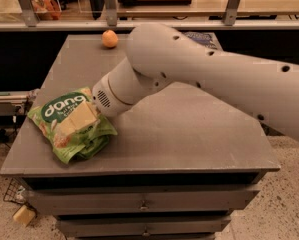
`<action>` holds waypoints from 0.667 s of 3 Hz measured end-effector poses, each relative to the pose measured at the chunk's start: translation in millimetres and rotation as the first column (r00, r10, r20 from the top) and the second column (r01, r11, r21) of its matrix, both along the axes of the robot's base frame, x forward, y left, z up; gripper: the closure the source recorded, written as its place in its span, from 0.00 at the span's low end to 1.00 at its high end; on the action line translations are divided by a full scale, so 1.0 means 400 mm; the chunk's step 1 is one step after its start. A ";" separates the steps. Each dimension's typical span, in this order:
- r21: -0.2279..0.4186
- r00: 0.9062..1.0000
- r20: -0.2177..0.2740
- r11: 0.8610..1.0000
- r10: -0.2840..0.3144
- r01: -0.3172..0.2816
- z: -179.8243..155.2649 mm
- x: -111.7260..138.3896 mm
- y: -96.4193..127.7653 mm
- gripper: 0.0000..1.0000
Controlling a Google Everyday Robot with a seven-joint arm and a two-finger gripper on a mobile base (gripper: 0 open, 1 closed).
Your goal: Move green rice chip bag near orange
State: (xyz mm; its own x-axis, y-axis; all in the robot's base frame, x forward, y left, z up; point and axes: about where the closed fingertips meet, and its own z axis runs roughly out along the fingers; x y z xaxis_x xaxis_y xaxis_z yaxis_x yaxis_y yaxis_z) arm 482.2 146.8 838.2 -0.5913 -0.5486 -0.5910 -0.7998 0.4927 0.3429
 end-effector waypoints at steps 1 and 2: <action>0.012 1.000 -0.014 1.000 -0.009 0.009 -0.003 -0.010 0.014 0.41; 0.012 1.000 -0.014 1.000 -0.009 0.009 0.012 -0.010 0.014 0.64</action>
Offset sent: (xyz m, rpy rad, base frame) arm -0.0103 0.0079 0.0096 -0.0063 -0.0053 -0.0361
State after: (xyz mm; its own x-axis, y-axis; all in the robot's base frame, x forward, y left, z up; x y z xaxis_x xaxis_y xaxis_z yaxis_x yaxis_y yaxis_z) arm 478.1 152.4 842.9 -0.6044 -0.5364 -0.5891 -0.7905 0.4956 0.3599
